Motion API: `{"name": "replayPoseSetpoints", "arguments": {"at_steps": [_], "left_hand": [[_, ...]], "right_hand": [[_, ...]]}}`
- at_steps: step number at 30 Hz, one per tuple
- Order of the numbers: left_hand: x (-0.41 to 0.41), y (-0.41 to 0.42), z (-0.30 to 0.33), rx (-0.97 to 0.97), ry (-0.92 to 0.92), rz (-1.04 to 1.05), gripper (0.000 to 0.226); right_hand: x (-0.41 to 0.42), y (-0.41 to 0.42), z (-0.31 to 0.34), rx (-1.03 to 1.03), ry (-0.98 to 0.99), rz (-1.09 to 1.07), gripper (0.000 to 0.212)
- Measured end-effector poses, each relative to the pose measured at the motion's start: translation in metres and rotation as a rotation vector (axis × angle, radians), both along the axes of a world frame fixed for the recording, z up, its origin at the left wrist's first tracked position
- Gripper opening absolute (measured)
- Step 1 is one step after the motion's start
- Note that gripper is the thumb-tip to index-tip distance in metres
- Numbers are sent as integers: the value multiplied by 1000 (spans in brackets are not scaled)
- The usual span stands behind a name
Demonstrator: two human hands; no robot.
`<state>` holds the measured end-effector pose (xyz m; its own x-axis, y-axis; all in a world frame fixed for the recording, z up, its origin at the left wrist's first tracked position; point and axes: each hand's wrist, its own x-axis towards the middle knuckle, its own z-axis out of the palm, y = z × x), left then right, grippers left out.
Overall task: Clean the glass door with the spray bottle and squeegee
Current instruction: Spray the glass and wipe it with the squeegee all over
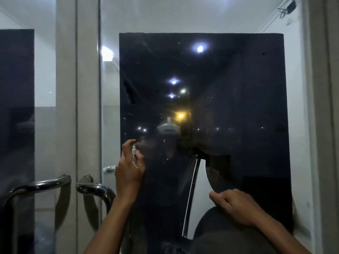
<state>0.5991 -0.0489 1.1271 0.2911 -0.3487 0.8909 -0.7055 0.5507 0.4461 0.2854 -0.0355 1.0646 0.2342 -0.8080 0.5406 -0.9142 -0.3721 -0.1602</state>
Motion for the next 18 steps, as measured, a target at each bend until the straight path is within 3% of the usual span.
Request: {"name": "replayPoseSetpoints", "arguments": {"at_steps": [18], "left_hand": [[18,12,1,-121,47,-144,34]], "right_hand": [[157,-29,65,-105,316,194,71]]}}
